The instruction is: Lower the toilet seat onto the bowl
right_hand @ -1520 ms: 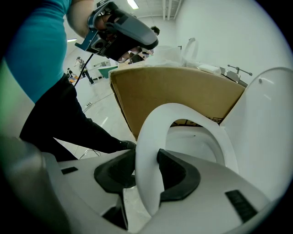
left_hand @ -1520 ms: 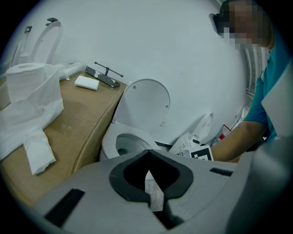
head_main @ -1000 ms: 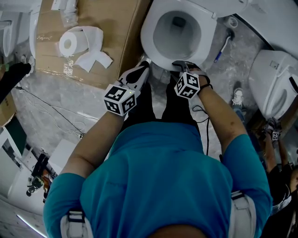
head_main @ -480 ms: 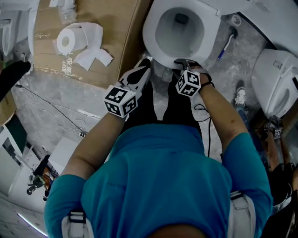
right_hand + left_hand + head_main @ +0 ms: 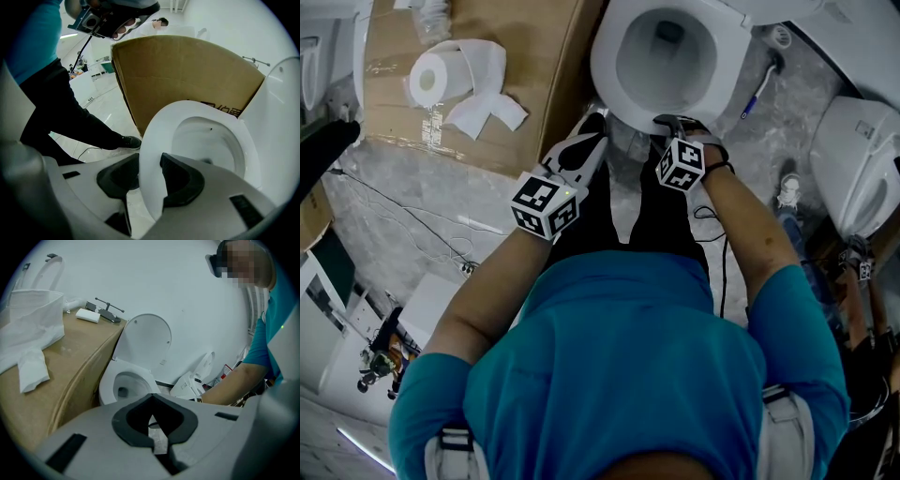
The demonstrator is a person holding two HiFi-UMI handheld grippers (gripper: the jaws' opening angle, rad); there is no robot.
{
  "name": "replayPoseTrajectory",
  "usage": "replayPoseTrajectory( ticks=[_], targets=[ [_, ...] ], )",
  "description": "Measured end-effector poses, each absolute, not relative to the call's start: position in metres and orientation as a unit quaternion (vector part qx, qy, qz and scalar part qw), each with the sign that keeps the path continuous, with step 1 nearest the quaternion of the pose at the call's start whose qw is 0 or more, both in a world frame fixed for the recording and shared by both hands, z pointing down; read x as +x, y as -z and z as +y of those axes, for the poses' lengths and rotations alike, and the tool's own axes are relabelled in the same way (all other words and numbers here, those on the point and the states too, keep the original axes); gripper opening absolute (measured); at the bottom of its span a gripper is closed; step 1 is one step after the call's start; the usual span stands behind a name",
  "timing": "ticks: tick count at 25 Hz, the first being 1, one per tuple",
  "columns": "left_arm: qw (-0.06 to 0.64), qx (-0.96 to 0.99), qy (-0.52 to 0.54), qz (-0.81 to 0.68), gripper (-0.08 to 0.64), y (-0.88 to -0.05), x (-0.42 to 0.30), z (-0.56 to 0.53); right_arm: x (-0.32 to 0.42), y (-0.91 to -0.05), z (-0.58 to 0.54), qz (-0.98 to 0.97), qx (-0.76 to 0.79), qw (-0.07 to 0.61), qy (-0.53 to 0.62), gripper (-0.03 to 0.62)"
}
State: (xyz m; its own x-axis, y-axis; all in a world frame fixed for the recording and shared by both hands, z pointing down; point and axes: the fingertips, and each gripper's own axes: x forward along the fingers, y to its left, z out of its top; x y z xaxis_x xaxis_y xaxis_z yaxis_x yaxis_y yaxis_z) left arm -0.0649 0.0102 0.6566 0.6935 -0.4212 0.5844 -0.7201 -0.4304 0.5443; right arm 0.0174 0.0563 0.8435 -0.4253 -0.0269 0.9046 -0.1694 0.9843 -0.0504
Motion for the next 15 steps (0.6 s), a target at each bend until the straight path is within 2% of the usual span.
replayPoseTrajectory(
  ticks=[15],
  targets=[
    [0.407,0.829,-0.188,-0.334,0.005,-0.666,-0.063,0.008,0.016,-0.867,0.06,-0.838,0.049,0.54,-0.067,0.156]
  ],
)
